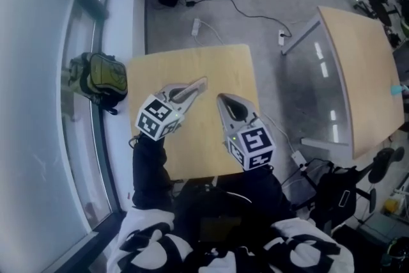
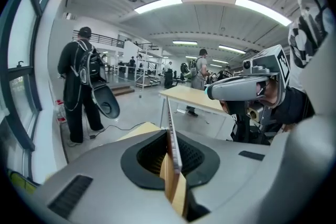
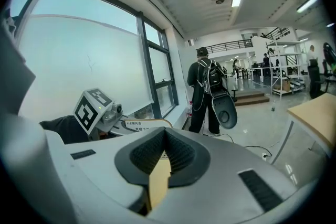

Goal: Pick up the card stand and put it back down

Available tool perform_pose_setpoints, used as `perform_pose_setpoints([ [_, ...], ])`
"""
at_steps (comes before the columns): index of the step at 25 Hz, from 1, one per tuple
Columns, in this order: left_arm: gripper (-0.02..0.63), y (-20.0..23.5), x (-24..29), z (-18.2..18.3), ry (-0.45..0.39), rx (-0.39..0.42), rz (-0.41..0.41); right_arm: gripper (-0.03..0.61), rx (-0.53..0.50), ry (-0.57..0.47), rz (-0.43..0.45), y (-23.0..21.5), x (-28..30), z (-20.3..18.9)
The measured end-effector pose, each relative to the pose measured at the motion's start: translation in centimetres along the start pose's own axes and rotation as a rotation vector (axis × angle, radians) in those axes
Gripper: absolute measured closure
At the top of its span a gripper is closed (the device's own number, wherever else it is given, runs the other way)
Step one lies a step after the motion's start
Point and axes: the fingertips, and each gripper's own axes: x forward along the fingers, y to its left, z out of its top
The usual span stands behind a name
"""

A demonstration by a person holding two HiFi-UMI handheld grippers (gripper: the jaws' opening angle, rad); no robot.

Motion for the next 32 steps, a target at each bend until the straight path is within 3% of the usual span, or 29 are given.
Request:
perform_pose_setpoints([
  [4, 0.595, -0.3, -1.8, 1.0, -0.016, -0.098, 0.09, 0.56, -0.031, -0.036, -0.002, 1.0, -1.5, 1.5],
  [8, 0.595, -1.3, -3.7, 2.5, -0.066, -0.134, 0.146, 0.56, -0.052, -0.065, -0.012, 1.6, -2.7, 2.3],
  [15, 0.595, -3.4, -7.4, 6.4, -0.217, -0.089, 0.212, 0.56, -0.085, -0.101, -0.023, 2.7, -3.9, 3.4],
  [20, 0.595, -3.1, -9.9, 8.1, -0.338, -0.105, 0.309, 0.56, -0.127, -0.116, -0.035, 4.0, -3.6, 4.6],
  [32, 0.595, -2.2, -14.7, 9.5, -0.537, -0.08, 0.562, 0.56, -0.138, -0.161, -0.085, 5.7, -2.4, 5.9],
])
